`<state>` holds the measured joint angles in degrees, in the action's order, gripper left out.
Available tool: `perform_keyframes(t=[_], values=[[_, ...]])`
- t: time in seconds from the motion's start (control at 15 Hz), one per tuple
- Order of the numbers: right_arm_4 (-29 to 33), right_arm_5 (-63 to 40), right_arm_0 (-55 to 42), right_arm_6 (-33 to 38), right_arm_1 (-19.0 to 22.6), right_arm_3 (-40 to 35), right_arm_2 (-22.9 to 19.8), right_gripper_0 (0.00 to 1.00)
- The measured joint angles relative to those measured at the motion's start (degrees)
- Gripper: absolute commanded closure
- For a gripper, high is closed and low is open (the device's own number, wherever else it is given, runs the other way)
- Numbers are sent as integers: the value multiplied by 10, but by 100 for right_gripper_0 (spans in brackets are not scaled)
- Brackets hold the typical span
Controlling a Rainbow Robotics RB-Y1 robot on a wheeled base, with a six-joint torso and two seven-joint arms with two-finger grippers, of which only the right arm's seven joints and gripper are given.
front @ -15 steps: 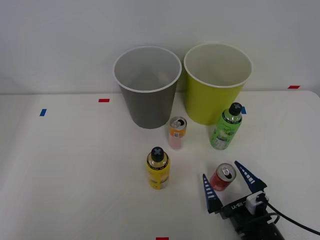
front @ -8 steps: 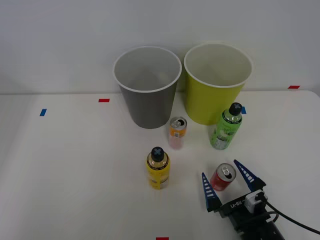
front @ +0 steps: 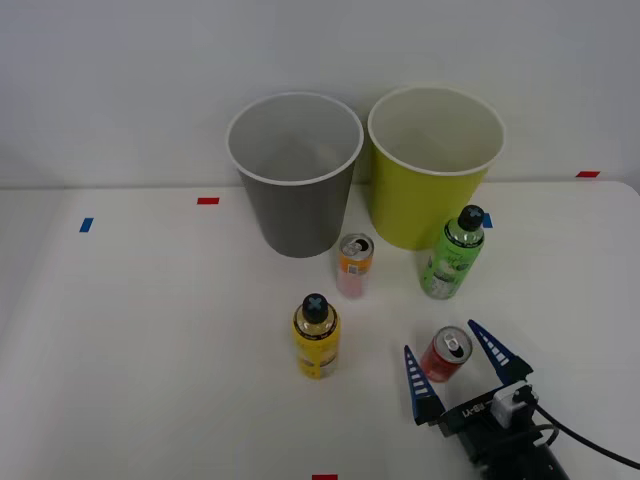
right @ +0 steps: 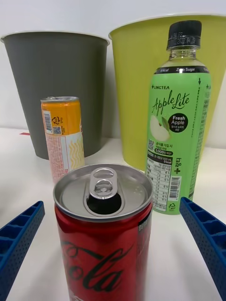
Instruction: Put cans in the gray bin, plastic bottles in the light green bin
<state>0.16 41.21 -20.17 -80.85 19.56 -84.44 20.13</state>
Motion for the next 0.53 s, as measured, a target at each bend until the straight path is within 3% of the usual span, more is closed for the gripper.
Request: perform_keyframes(t=[0.13,0.2,0.33,0.4,0.53], values=[[-6,2,0,-1,-1,0,3,0],[-7,2,-1,-3,0,0,4,5],[-6,2,1,-10,4,-1,4,78],[-6,2,3,-14,6,-1,5,100],[-6,3,8,-21,8,-1,6,100]])
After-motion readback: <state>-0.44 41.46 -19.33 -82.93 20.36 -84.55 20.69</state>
